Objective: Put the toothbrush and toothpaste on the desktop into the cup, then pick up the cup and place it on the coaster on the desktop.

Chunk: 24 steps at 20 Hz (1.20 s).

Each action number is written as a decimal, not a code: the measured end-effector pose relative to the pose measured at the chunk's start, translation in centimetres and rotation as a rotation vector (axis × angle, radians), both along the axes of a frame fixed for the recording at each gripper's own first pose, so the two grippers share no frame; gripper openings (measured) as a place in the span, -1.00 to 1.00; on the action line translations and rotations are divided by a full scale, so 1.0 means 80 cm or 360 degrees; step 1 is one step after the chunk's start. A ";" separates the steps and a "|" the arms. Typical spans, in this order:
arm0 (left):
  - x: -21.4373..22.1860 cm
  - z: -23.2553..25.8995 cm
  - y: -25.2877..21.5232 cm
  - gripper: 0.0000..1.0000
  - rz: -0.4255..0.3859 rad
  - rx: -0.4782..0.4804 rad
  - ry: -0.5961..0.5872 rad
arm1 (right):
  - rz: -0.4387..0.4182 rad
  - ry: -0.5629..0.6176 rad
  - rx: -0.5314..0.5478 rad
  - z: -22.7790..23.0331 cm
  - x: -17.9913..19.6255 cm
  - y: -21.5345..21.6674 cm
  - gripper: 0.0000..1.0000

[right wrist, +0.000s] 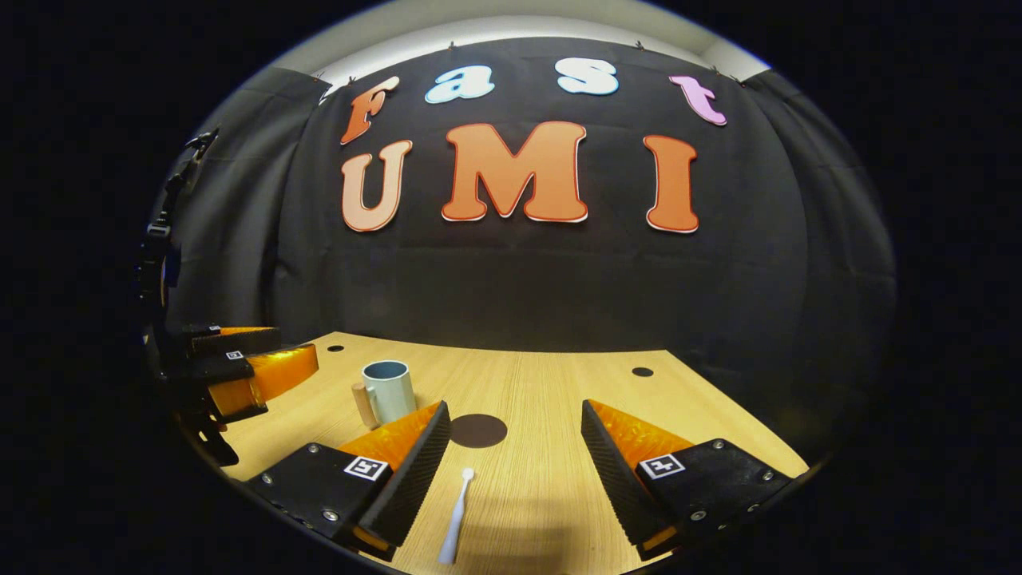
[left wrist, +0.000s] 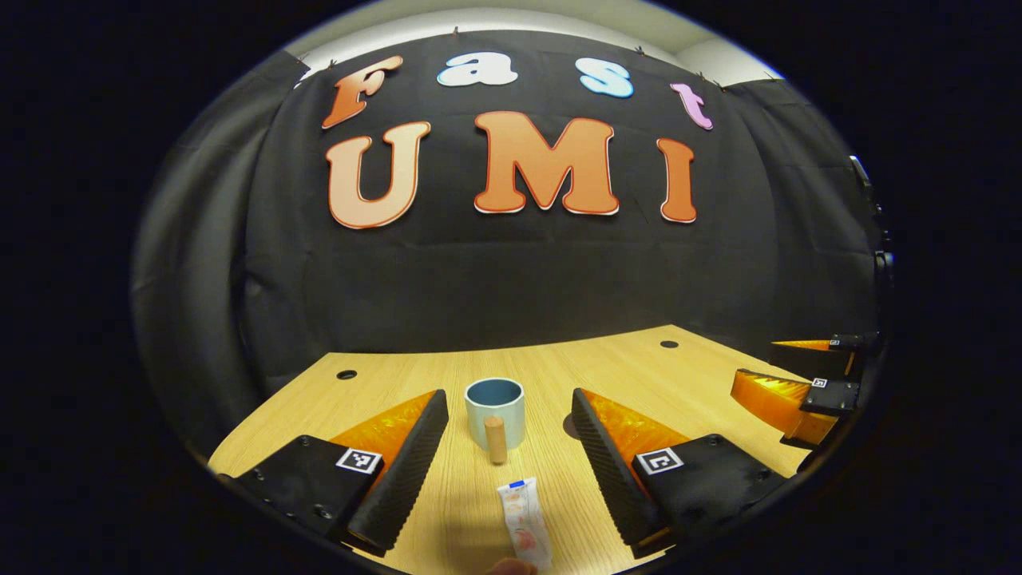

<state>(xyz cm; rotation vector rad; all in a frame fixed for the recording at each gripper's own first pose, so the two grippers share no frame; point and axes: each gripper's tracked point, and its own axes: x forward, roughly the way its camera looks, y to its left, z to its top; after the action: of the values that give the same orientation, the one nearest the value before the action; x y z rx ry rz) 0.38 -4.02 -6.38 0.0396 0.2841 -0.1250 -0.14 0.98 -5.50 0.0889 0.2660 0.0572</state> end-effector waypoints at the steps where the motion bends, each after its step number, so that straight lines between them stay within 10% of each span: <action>1: -0.001 -0.009 0.001 1.00 0.0002 0.0004 0.0036 | 0.0014 0.0032 0.0011 -0.004 0.001 0.002 0.96; 24: -0.028 -0.135 0.008 1.00 -0.0045 0.0126 0.1077 | 0.0285 0.0738 -0.0036 -0.101 0.007 0.040 0.92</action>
<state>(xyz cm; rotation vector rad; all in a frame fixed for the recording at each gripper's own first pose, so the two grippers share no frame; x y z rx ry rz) -1.87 -3.40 -17.20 0.0798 0.9645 -0.1527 0.45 4.15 -13.56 0.0546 0.7378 0.2128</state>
